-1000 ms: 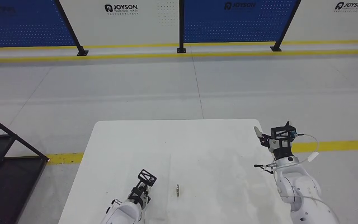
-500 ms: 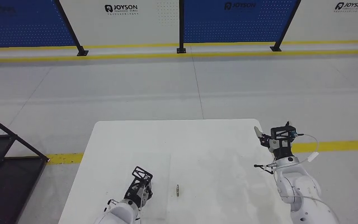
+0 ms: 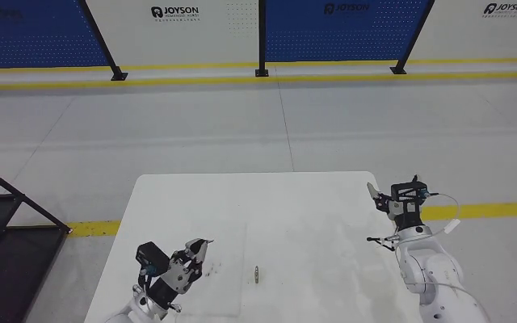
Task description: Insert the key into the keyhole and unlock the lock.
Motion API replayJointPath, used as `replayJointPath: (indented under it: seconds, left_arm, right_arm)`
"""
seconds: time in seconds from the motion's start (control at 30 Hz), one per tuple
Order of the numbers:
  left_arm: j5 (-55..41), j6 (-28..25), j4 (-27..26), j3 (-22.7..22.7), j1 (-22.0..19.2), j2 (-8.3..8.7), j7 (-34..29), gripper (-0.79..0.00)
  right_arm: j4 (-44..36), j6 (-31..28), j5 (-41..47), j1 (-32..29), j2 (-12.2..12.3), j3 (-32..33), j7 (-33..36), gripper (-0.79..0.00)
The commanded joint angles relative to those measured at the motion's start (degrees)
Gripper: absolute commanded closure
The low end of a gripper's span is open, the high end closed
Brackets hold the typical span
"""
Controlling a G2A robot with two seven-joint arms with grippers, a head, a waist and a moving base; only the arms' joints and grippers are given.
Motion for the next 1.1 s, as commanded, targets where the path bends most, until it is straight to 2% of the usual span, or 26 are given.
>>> replayJointPath:
  seconds: [0.0, 0.1, 0.33, 0.5, 0.63, 0.83, 0.93, 1.07]
  left_arm:
    - [1.2, -3.2, 1.9, -0.5, 0.2, 0.13, 6.5, 0.0]
    - [4.4, -6.7, 4.6, -0.6, -0.1, 0.36, 12.4, 0.0]
    - [10.1, -9.1, 9.2, 0.2, -0.8, 0.65, 22.3, 0.0]
    - [10.1, -9.2, 10.0, 0.0, -1.1, 0.72, 23.1, 0.0]
    - [10.1, -9.2, 10.0, 0.0, -1.1, 0.72, 23.1, 0.0]
    - [10.1, -9.2, 10.0, 0.0, -1.1, 0.72, 23.1, -0.04]
    - [10.1, -9.2, 10.0, 0.0, -1.1, 0.72, 23.1, 0.0]
    - [9.3, -8.7, 10.0, 0.3, -1.8, 0.71, 21.8, 0.0]
  right_arm:
    - [-0.8, -0.2, -0.9, -1.2, -0.1, -1.0, 1.3, -0.785]
    - [-3.9, 0.9, -6.5, -4.3, -0.3, -4.5, 4.0, -0.785]
    - [-9.9, -4.8, -18.9, -12.8, -0.2, -13.7, 2.9, -0.785]
    - [-9.9, -7.2, -27.7, -15.2, -0.3, -21.8, 2.0, -0.785]
    - [-9.2, -11.0, -30.4, -15.2, -0.4, -26.7, 1.6, -0.785]
    - [-9.2, -11.2, -30.7, -15.1, -0.4, -27.3, 1.7, -0.785]
    - [-9.2, -11.2, -30.7, -15.1, -0.4, -27.3, 1.7, -0.785]
    - [-8.8, -11.7, -30.1, -14.6, -0.4, -27.4, 1.1, -0.785]
